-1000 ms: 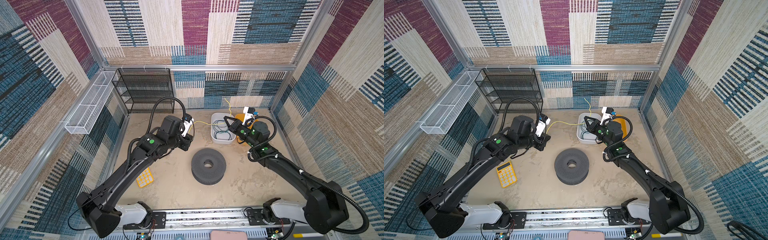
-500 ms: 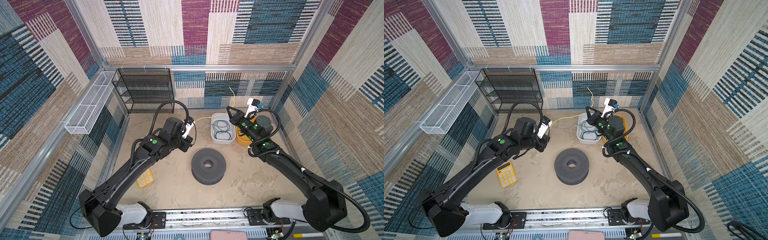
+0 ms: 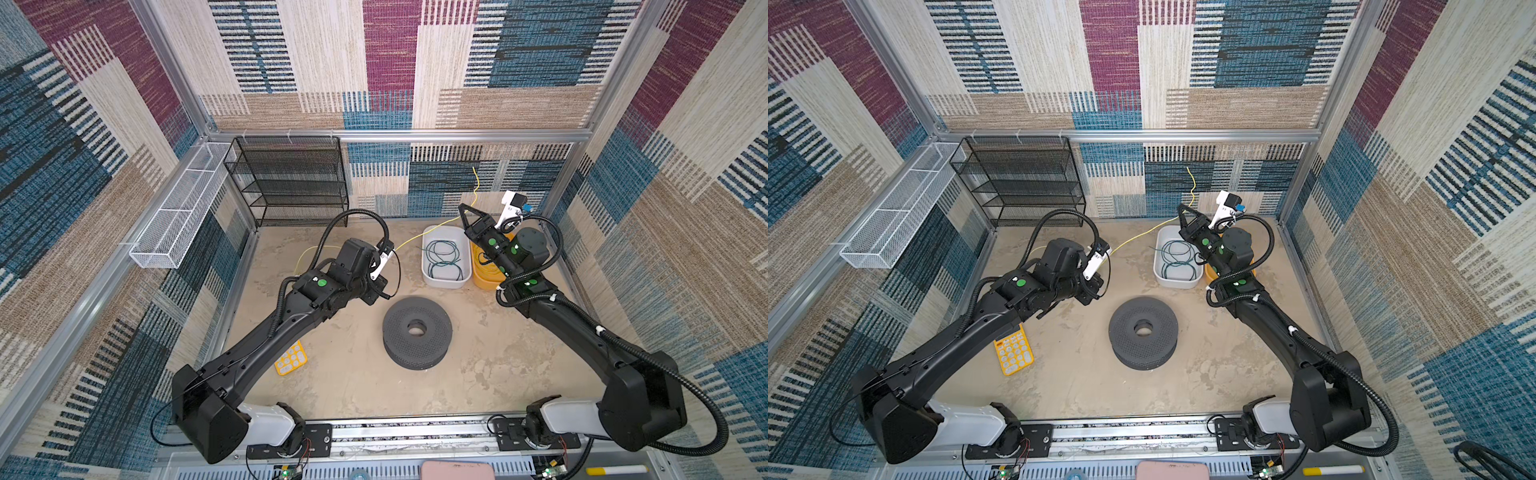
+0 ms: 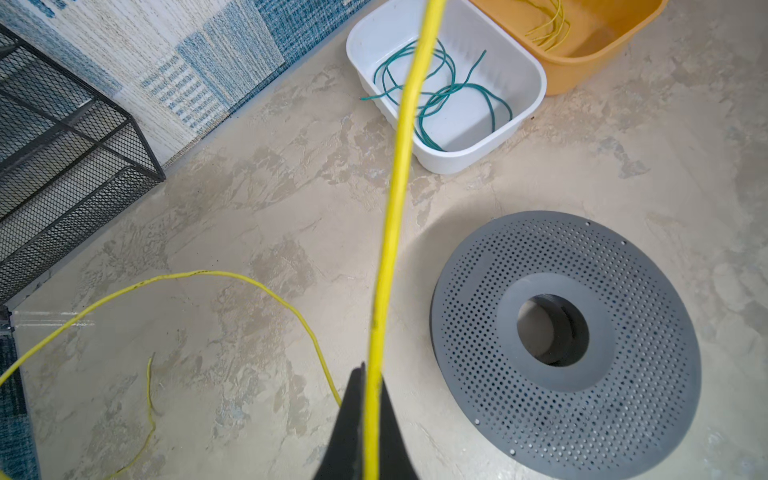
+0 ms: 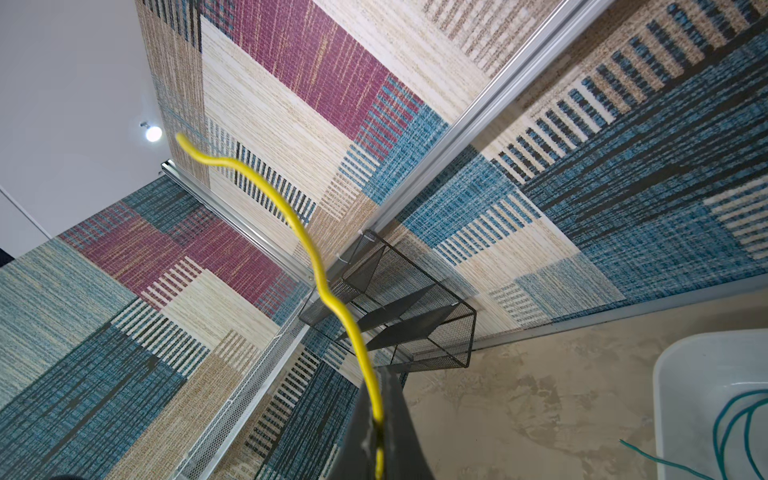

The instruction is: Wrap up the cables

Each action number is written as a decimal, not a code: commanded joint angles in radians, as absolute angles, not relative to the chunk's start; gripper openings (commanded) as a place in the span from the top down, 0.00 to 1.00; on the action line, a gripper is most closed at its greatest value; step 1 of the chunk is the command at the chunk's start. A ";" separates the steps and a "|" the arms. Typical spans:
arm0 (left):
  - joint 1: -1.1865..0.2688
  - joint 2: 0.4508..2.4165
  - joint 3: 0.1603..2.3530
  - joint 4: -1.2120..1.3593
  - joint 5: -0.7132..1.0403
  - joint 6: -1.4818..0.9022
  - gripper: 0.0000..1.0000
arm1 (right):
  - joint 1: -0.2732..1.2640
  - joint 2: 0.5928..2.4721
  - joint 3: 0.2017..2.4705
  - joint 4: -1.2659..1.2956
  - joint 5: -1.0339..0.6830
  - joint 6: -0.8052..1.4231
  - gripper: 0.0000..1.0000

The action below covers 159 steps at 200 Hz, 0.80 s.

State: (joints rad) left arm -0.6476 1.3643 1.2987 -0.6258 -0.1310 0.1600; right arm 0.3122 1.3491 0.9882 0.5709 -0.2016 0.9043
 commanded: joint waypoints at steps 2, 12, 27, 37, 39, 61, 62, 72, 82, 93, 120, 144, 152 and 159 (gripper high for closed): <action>-0.652 1.381 1.296 -0.696 -0.212 0.211 1.00 | 0.296 1.369 0.999 0.728 -0.191 0.987 1.00; -0.656 1.396 1.296 -0.703 -0.259 0.214 1.00 | 0.292 1.376 0.998 0.749 -0.201 1.008 1.00; -0.657 1.418 1.296 -0.709 -0.319 0.216 1.00 | 0.282 1.383 0.999 0.771 -0.214 1.032 1.00; -0.657 1.426 1.289 -0.704 -0.331 0.217 1.00 | 0.278 1.383 0.998 0.778 -0.220 1.041 1.00; -0.657 1.427 1.287 -0.703 -0.333 0.215 1.00 | 0.278 1.383 0.997 0.779 -0.221 1.042 1.00; -0.657 1.436 1.270 -0.685 -0.344 0.212 1.00 | 0.261 1.361 0.975 0.788 -0.218 1.051 1.00; -0.657 1.437 1.269 -0.685 -0.345 0.212 1.00 | 0.261 1.361 0.975 0.788 -0.218 1.051 1.00; -0.656 1.442 1.263 -0.681 -0.350 0.218 1.00 | 0.254 1.350 0.964 0.786 -0.222 1.046 1.00; -0.657 1.445 1.261 -0.680 -0.354 0.214 1.00 | 0.250 1.343 0.958 0.776 -0.224 1.038 1.00; -0.657 1.445 1.259 -0.674 -0.347 0.213 1.00 | 0.250 1.341 0.954 0.765 -0.233 1.023 1.00; -0.657 1.441 1.267 -0.663 -0.296 0.209 0.98 | 0.253 1.367 0.941 0.749 -0.281 1.004 1.00; -0.657 1.424 1.273 -0.649 -0.280 0.222 0.58 | 0.255 1.363 0.918 0.713 -0.251 0.959 1.00; -0.657 1.421 1.278 -0.642 -0.282 0.226 0.49 | 0.256 1.360 0.918 0.695 -0.228 0.946 1.00; -0.657 1.419 1.285 -0.638 -0.278 0.229 0.44 | 0.255 1.361 0.920 0.685 -0.214 0.938 1.00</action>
